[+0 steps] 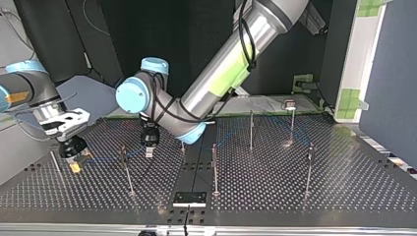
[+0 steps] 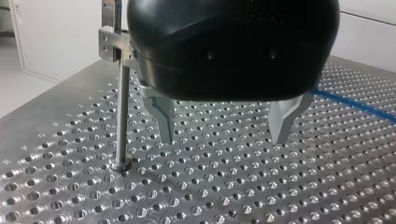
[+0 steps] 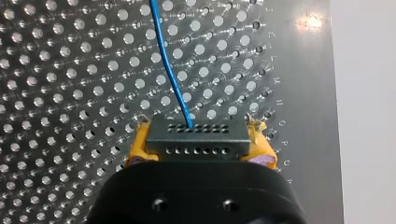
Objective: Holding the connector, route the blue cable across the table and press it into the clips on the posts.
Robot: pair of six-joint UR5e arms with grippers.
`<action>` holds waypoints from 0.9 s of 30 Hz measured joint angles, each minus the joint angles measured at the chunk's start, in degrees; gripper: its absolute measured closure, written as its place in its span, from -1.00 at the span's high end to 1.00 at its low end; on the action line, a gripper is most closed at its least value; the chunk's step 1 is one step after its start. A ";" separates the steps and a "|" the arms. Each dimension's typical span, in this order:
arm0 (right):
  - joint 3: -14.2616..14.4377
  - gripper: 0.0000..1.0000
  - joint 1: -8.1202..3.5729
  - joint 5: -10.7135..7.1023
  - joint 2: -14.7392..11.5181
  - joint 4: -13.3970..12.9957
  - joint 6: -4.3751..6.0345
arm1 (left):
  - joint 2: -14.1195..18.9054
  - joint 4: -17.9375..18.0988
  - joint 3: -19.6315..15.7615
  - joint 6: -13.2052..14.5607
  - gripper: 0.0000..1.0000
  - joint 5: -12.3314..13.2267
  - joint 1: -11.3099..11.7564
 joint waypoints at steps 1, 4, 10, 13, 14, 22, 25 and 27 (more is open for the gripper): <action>0.00 -1.00 0.00 -0.01 0.00 0.01 0.00 | 0.35 -0.59 -0.27 -0.04 1.00 -0.48 -0.25; 0.00 -1.00 0.00 -0.06 0.00 0.07 0.00 | 1.62 -1.93 -1.47 -0.02 1.00 -0.75 -1.00; 0.00 -1.00 0.13 -0.07 0.06 0.07 -0.04 | 4.92 -0.57 -4.71 0.23 1.00 1.34 -2.45; -0.01 -1.00 0.16 -0.06 0.05 0.09 -0.07 | 6.44 0.82 -6.23 -0.01 1.00 2.78 -3.28; -0.01 -1.00 0.17 -0.07 0.05 0.10 -0.08 | 6.86 1.23 -6.65 -0.08 1.00 3.18 -3.50; 0.00 -1.00 0.23 -0.11 0.03 0.14 -0.10 | 10.31 4.65 -10.10 -1.28 1.00 2.46 -3.20; 0.02 -1.00 0.27 -0.11 0.02 0.17 -0.11 | 11.68 5.98 -11.45 -1.63 1.00 1.15 -2.82; 0.01 -1.00 0.31 -0.12 0.03 0.18 -0.14 | 12.48 6.57 -12.28 -1.98 1.00 0.36 -2.61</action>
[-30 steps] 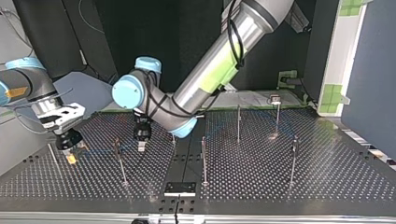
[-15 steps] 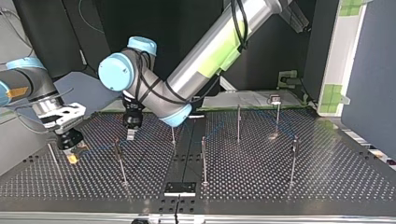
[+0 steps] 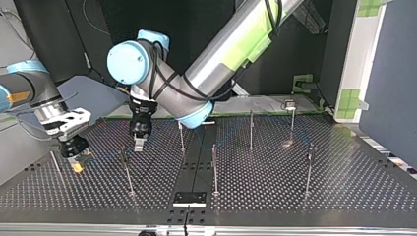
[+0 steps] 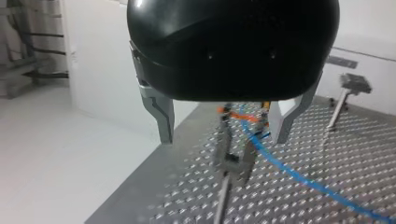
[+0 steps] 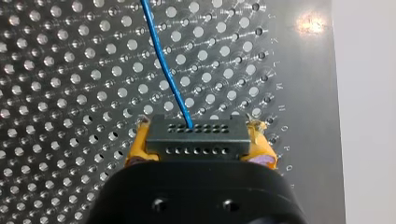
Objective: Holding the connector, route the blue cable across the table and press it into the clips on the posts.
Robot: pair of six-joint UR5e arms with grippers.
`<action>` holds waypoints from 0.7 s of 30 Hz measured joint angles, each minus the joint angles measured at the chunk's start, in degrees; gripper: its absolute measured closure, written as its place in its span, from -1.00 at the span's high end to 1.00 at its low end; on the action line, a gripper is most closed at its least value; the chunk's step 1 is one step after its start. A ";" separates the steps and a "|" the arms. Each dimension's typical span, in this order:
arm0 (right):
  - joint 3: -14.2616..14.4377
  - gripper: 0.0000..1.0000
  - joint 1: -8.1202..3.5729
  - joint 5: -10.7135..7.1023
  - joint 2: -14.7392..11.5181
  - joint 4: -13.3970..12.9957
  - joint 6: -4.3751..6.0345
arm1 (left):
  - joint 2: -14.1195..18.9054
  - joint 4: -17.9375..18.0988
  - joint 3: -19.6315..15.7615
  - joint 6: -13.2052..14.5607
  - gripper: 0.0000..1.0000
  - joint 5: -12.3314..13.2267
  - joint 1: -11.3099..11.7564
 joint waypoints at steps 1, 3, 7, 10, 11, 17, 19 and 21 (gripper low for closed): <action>0.00 -1.00 0.01 0.00 0.00 -0.01 -0.01 | 0.58 0.24 -0.56 -0.21 1.00 -0.58 0.13; -0.01 -1.00 0.03 0.00 0.00 -0.02 -0.02 | 1.49 0.67 -1.48 -0.43 1.00 -1.48 0.30; -0.02 -1.00 0.14 0.01 0.01 -0.02 -0.03 | 3.70 2.43 -3.70 -0.50 1.00 -3.69 0.60; 0.01 -1.00 0.30 0.00 0.02 0.04 -0.04 | 5.36 4.04 -5.36 -0.46 1.00 -5.35 0.69; 0.02 -1.00 0.35 0.00 0.02 0.06 -0.04 | 5.86 4.52 -5.85 -0.44 1.00 -5.86 0.70; 0.04 -1.00 0.60 0.00 0.03 0.18 -0.04 | 9.13 7.78 -9.13 -0.45 1.00 -7.31 0.81; 0.05 -1.00 0.65 0.01 0.04 0.16 -0.04 | 10.28 8.93 -10.26 -0.66 1.00 -7.38 0.88; 0.05 -1.00 0.70 0.00 0.04 0.15 -0.08 | 11.23 9.87 -11.23 -0.81 1.00 -7.38 0.92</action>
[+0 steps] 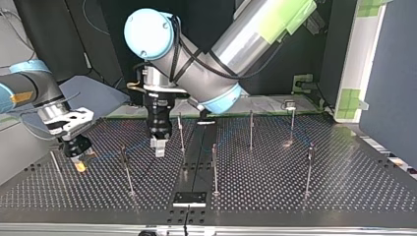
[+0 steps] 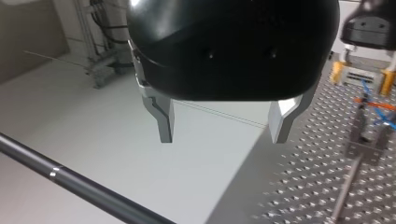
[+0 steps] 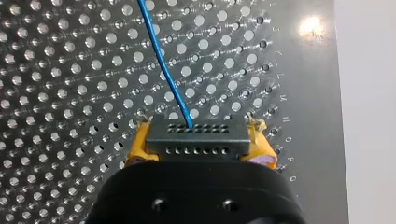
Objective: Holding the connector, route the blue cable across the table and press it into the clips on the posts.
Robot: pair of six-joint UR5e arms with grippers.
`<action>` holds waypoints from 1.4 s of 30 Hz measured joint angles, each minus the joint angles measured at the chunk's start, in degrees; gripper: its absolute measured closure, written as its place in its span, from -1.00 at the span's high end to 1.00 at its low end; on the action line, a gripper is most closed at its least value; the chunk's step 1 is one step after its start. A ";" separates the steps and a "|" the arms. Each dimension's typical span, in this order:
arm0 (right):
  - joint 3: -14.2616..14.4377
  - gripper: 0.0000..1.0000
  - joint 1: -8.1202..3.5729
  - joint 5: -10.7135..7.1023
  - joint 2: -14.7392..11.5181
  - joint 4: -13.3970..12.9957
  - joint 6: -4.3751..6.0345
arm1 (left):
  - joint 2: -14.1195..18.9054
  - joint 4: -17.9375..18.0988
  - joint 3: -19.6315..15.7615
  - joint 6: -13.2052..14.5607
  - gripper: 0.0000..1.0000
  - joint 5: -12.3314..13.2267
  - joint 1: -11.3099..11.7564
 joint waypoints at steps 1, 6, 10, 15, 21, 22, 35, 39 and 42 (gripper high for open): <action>0.00 -1.00 0.04 0.00 0.01 -0.01 -0.01 | 0.63 0.64 -0.61 -0.07 1.00 0.02 0.02; 0.00 -1.00 0.23 0.00 0.01 -0.01 -0.08 | 3.08 3.10 -3.09 0.12 1.00 0.12 0.06; 0.01 -1.00 0.37 0.00 0.02 -0.01 -0.12 | 5.38 5.38 -5.37 0.60 1.00 0.15 0.00; 0.01 -1.00 0.40 0.00 0.02 0.00 -0.11 | 7.89 7.89 -7.87 1.10 1.00 0.00 -0.25; 0.09 -1.00 0.47 0.00 0.02 0.04 -0.08 | 10.85 10.84 -10.84 1.21 1.00 -0.03 -0.59; 0.09 -1.00 0.48 0.00 0.04 0.05 -0.07 | 11.37 11.44 -11.42 1.22 1.00 -0.04 -0.60; 0.10 -1.00 0.81 0.00 0.07 0.28 -0.09 | 12.44 17.98 -17.98 1.27 1.00 -0.04 -0.63; 0.10 -1.00 0.83 0.00 0.06 0.25 -0.07 | 12.46 20.00 -19.99 1.27 1.00 -0.05 -0.63; 0.10 -1.00 0.84 0.00 0.06 0.25 -0.11 | 12.45 21.61 -21.61 1.27 1.00 -0.06 -0.63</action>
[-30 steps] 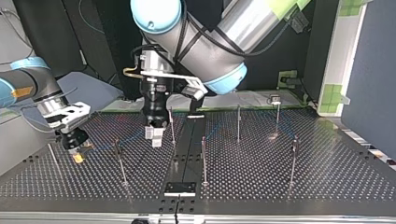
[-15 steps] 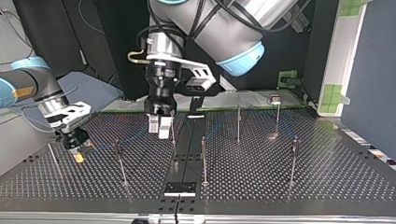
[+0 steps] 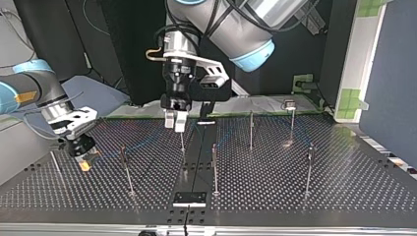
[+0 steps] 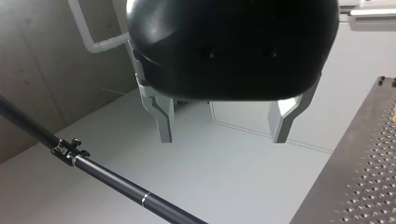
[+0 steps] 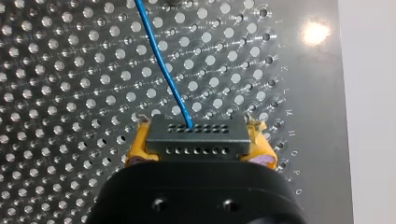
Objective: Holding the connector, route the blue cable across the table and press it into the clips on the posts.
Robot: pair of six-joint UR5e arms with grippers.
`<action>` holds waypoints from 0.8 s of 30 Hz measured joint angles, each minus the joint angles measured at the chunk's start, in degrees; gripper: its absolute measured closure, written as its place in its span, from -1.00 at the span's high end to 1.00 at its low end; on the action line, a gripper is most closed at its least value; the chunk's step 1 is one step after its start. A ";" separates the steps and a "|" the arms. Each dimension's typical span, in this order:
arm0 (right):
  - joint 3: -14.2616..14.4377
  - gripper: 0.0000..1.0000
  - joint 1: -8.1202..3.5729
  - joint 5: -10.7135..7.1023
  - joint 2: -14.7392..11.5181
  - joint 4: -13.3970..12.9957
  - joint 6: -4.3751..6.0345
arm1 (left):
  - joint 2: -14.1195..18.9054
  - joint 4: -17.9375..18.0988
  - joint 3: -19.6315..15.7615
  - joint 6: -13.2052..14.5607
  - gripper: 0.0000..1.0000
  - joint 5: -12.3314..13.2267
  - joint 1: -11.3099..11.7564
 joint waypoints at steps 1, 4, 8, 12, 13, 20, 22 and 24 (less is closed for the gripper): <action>0.00 -1.00 0.00 0.00 0.01 0.00 -0.01 | 0.01 0.62 -0.61 0.00 1.00 0.00 0.00; 0.00 -1.00 0.02 0.00 0.02 0.02 -0.02 | 0.01 2.15 -2.15 0.00 1.00 0.00 0.00; 0.00 -1.00 0.14 0.00 0.02 0.07 -0.03 | 0.00 3.86 -3.86 0.00 1.00 0.00 0.00; 0.00 -1.00 0.30 0.00 0.00 0.14 -0.01 | 0.00 5.63 -5.63 0.00 1.00 0.00 0.00; 0.00 -1.00 0.37 0.00 0.00 0.15 0.00 | 0.00 6.30 -6.27 0.00 1.00 0.00 0.00; 0.00 -1.00 0.76 0.00 0.02 0.10 0.00 | 0.01 9.95 -9.93 0.00 1.00 0.01 0.00; 0.00 -1.00 0.88 0.00 0.03 0.09 -0.01 | 0.01 10.84 -10.85 0.00 1.00 0.01 0.00; 0.00 -1.00 0.94 0.00 0.04 0.09 -0.02 | 0.01 11.66 -11.64 0.00 1.00 0.00 0.00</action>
